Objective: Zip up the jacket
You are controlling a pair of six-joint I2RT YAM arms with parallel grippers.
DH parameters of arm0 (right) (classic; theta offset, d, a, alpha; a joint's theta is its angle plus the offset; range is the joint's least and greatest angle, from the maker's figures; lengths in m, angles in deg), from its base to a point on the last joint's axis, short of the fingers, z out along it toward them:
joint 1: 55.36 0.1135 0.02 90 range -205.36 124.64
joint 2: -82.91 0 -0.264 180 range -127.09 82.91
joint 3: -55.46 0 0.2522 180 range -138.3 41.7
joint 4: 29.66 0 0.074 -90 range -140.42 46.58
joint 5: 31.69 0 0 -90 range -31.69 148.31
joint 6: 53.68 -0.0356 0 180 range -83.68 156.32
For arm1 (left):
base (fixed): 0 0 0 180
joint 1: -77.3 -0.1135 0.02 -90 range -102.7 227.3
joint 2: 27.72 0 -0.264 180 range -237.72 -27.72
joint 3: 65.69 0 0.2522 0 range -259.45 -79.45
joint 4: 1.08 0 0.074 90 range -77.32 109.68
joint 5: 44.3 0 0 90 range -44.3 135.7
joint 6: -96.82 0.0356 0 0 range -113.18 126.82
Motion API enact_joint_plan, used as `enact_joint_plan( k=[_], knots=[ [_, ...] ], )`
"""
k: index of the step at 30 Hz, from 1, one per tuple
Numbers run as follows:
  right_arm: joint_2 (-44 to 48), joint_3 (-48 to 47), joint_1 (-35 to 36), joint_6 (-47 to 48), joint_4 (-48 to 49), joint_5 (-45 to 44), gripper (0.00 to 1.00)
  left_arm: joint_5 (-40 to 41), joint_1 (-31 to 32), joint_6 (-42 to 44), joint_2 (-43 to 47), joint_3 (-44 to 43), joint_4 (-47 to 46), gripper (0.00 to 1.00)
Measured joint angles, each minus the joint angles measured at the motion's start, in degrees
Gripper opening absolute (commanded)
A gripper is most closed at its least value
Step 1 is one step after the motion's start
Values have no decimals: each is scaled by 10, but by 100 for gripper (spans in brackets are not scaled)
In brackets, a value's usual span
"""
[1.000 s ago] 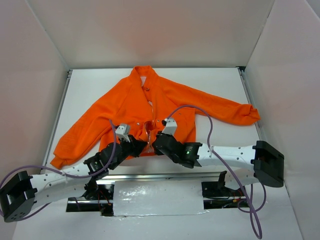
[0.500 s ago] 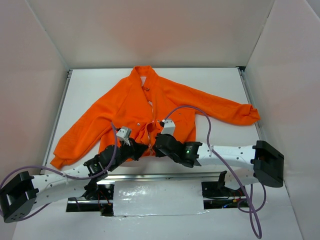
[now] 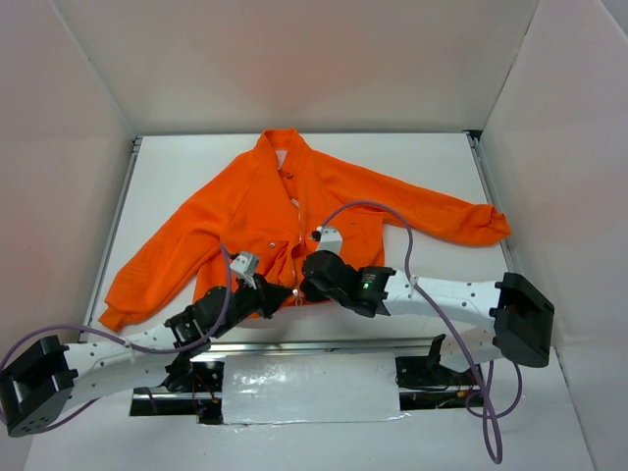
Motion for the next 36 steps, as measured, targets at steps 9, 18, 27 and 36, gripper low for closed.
enact_joint_plan(
  k=[9,18,27,36],
  knots=[
    [-4,3,-3,-15,-5,10,0,-22,0,0,-24,5,-22,0],
    [10,39,-35,-21,38,55,0,-6,0,-34,-32,24,-49,0],
    [-43,49,-40,-45,53,65,0,1,0,-96,-137,47,-123,0],
    [-123,28,-42,-92,49,50,0,34,0,-141,-233,48,-172,0]
  ],
)
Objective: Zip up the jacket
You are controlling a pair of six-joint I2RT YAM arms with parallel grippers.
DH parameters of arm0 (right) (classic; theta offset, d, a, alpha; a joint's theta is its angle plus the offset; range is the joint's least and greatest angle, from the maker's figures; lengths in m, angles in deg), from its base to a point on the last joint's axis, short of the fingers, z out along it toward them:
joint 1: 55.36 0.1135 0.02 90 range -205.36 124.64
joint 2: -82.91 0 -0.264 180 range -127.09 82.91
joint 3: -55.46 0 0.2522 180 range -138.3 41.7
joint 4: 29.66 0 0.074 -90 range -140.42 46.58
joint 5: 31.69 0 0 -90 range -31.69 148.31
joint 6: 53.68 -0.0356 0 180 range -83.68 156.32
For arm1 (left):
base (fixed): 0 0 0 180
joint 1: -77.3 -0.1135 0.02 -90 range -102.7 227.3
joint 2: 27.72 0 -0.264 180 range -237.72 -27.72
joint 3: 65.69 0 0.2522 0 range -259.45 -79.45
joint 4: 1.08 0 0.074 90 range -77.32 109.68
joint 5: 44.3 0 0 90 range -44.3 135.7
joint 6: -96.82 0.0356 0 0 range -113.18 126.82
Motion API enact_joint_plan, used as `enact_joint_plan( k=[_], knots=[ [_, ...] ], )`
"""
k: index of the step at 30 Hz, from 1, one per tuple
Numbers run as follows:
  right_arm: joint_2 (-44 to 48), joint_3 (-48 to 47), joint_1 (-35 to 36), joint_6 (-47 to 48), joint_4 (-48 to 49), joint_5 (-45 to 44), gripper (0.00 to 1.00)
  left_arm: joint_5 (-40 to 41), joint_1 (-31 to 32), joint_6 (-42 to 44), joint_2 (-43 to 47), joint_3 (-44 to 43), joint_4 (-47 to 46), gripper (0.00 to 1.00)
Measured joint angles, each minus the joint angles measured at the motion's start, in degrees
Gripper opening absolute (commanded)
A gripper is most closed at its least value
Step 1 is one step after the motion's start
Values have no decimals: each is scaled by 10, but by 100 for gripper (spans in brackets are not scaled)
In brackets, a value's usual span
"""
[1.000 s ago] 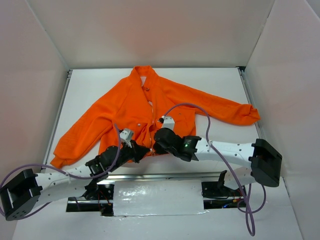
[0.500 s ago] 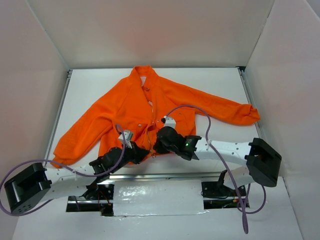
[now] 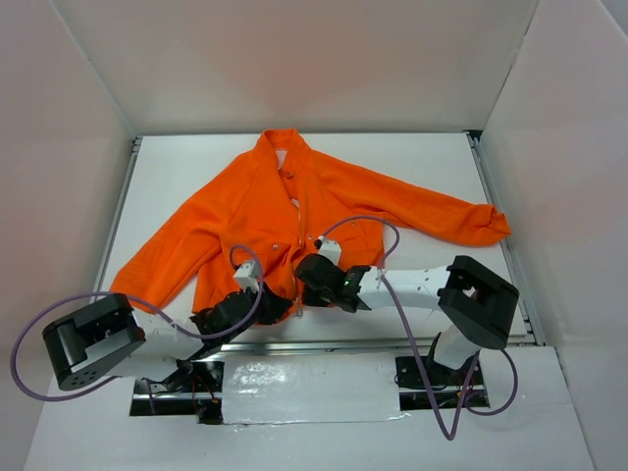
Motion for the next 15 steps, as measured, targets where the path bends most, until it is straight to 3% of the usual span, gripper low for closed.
enact_joint_plan(
  k=[3,9,15],
  knots=[
    [-10,0,-3,-10,1,1,1,4,0,-14,-31,-6,-15,0],
    [-5,13,-7,-11,17,5,11,6,0,-26,-59,-7,-43,0],
    [1,36,-14,13,54,35,37,5,0,-26,-103,-7,-83,0]
  ],
)
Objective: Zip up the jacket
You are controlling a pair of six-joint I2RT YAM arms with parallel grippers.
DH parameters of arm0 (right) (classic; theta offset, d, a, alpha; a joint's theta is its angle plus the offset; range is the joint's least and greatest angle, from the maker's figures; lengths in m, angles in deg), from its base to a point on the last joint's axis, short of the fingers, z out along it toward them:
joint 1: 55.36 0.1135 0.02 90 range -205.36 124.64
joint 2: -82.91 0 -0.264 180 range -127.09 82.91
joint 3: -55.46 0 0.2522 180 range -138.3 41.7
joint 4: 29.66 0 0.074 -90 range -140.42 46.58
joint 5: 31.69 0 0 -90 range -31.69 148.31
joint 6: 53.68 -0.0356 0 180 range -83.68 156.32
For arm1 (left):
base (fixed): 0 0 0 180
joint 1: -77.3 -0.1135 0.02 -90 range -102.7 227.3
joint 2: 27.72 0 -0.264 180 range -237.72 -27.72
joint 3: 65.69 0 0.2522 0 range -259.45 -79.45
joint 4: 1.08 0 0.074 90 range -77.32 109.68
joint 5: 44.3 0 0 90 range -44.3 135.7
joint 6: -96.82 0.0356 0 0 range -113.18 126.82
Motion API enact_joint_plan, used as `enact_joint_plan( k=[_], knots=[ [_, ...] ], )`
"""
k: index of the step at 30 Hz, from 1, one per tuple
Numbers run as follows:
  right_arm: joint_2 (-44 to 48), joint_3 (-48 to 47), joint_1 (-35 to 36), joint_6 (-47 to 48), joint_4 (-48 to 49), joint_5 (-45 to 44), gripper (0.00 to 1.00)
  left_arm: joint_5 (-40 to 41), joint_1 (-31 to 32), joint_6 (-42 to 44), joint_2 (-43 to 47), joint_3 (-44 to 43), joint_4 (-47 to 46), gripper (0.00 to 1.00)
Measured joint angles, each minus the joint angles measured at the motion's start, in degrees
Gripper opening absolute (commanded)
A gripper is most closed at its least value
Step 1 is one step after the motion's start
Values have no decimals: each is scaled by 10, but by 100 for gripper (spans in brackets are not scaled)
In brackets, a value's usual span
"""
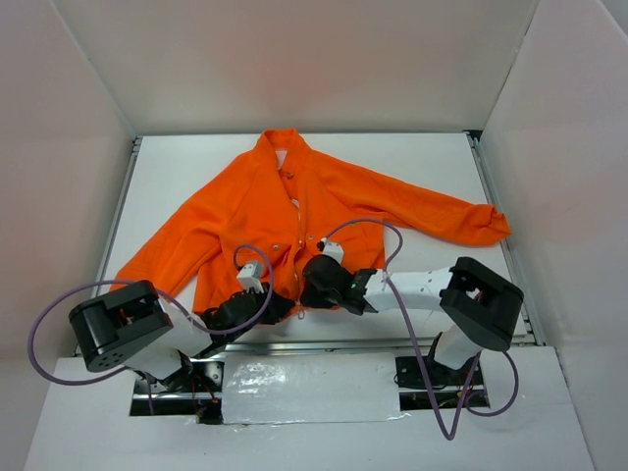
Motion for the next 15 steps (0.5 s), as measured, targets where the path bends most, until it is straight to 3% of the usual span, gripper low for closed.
enact_joint_plan(
  k=[1,11,12,15],
  knots=[
    [5,11,-1,3,14,10,43,0,0,0,-7,0,-9,0],
    [63,55,-3,35,68,57,64,-5,0,0,-19,-2,-26,0],
    [71,59,-3,37,71,59,71,-5,0,0,-15,-2,-21,0],
    [117,79,-3,48,87,80,73,-5,0,0,-9,-2,-14,0]
  ],
)
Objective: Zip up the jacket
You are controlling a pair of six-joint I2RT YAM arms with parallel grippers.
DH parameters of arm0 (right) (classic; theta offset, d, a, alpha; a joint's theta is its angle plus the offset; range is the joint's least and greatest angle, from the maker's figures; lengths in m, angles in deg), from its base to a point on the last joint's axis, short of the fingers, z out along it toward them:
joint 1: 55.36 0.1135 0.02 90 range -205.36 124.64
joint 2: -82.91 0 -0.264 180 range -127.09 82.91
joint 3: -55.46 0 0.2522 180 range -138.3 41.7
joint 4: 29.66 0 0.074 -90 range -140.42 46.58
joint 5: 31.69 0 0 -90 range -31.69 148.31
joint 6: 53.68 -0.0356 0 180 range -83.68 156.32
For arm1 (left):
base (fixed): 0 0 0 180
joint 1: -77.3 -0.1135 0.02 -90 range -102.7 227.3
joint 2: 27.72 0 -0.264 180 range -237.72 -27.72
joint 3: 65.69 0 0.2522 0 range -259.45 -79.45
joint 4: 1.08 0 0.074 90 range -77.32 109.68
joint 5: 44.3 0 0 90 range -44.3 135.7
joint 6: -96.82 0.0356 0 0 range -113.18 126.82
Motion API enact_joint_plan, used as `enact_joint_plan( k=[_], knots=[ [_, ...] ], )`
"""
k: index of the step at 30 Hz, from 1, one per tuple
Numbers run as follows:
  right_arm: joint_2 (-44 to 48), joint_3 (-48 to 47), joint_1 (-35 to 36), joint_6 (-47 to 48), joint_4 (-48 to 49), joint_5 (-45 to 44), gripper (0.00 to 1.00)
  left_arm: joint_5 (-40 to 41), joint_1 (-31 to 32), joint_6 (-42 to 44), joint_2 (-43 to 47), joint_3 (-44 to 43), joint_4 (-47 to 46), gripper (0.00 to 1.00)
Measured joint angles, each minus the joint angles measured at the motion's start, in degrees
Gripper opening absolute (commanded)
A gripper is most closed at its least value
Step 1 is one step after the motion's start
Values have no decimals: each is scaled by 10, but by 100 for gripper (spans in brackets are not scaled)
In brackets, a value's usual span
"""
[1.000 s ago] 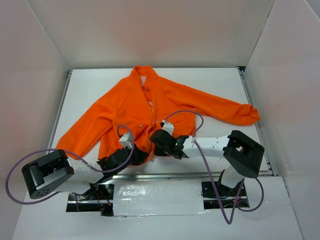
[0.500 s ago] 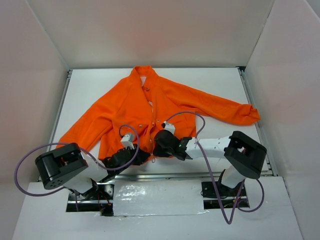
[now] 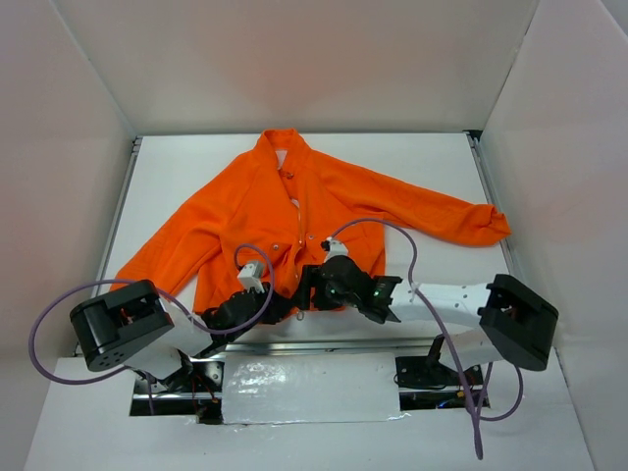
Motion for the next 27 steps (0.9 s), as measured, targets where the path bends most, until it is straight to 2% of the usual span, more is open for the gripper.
enact_joint_plan(
  k=[10,17,27],
  knots=[
    [46,95,17,-14,84,43,73,-11,0,1,0,-1,1,0],
    [11,137,18,-44,162,70,70,-29,0,1,2,-1,1,0],
    [-50,140,18,-72,251,68,67,-47,0,2,14,-1,1,0]
  ],
)
